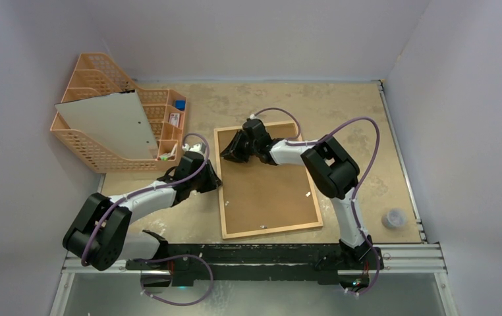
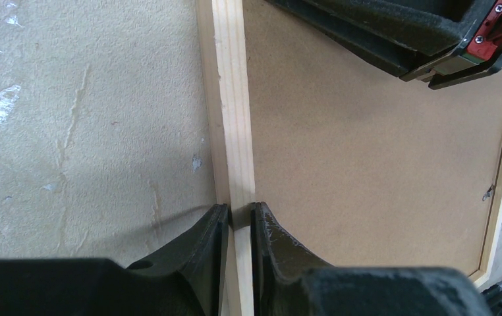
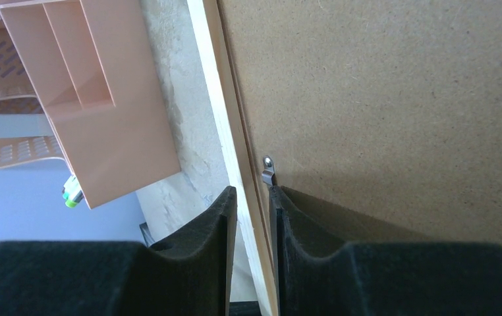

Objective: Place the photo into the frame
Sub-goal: Install the photo frame at the center of the board.

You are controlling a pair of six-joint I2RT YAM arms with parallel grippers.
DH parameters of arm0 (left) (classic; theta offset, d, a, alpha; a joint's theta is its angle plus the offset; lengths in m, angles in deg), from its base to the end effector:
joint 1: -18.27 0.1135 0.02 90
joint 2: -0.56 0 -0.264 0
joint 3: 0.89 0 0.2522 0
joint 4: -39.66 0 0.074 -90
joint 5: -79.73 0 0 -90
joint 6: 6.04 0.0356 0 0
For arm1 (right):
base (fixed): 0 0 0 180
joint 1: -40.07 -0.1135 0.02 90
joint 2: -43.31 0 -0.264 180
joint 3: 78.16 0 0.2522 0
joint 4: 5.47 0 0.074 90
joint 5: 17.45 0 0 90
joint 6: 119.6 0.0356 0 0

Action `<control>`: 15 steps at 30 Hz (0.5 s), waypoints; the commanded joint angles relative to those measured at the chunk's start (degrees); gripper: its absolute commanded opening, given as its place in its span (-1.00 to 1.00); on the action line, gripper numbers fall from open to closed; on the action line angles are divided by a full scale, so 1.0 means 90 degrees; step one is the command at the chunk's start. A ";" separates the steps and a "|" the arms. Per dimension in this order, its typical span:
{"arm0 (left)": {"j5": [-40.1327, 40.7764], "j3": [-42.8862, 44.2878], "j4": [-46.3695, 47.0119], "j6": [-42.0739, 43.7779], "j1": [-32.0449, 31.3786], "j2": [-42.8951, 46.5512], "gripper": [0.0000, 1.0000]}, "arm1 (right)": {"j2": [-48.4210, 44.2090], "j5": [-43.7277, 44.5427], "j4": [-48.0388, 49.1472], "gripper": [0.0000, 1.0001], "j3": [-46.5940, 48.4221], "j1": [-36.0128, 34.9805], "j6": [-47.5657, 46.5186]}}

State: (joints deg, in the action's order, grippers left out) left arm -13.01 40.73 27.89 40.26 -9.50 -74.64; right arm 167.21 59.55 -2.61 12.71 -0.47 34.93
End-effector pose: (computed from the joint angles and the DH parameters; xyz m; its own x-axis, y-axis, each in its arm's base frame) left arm 0.2113 -0.1132 0.1513 -0.7972 -0.3602 -0.4846 -0.0769 0.8567 -0.5101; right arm 0.3540 0.3133 0.1405 -0.8694 0.4139 -0.2697 0.0089 0.5590 0.8291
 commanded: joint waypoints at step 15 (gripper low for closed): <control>-0.0015 -0.0082 -0.0009 0.0212 -0.0030 -0.0150 -0.61 | 0.0218 0.0003 -0.0311 -0.43 0.0350 -0.0057 -0.0059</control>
State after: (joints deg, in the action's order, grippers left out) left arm -13.05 40.73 27.92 40.32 -9.50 -74.64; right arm 167.56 59.49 -4.43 14.17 -0.53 34.49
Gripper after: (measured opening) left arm 0.202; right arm 0.282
